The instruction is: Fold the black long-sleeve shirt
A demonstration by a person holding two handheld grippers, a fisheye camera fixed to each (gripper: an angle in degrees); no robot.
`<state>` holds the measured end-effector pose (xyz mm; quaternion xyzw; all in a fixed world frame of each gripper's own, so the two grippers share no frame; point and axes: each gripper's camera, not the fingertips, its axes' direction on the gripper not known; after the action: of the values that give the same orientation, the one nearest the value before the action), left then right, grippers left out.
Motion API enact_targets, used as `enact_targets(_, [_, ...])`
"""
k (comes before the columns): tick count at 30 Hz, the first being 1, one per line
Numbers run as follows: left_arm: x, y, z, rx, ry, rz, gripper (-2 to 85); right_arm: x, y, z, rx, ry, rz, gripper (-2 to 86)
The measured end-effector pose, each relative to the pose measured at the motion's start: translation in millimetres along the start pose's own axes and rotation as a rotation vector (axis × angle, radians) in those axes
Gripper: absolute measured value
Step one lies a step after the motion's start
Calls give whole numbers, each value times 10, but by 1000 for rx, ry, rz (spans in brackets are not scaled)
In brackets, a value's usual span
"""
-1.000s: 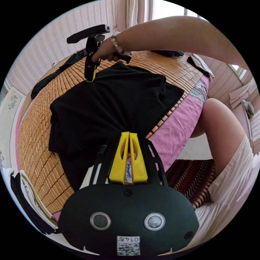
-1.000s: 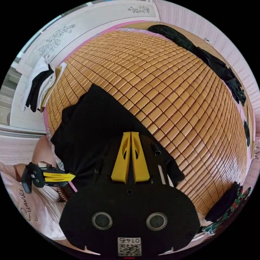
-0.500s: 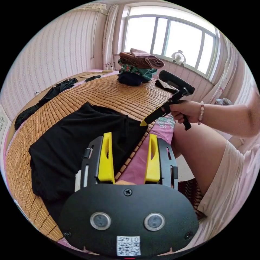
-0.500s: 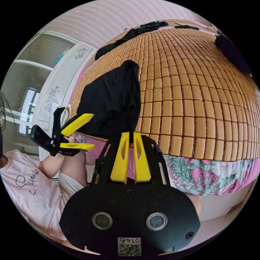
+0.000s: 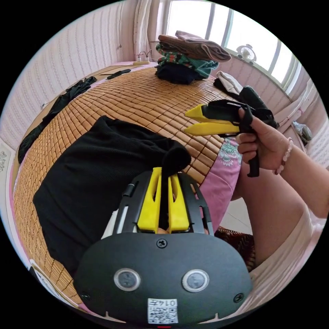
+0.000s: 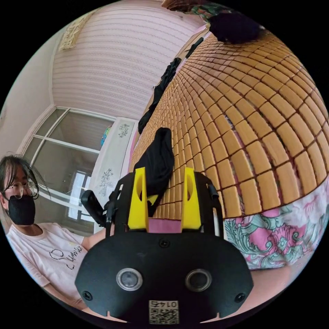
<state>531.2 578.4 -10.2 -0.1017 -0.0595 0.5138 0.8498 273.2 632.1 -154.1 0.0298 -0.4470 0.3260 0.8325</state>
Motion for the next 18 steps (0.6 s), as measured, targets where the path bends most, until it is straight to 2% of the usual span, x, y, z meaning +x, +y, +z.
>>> enact_targets(9, [755,697,-832,-1,130,116,1,-162,270,-341,98,38,-11,151])
enact_targets(12, [986,924,-1064,-1,148,138,-1,-177,285,-416,97,65,7,101])
enact_targets(14, [1080,1022,-1203,11,140,141,-1,-144,247,-412,-24,101,58,49])
enact_targets(18, [1109,1111,-1481,16,103,99,-2,-185,315,-848,38,-26,94,10])
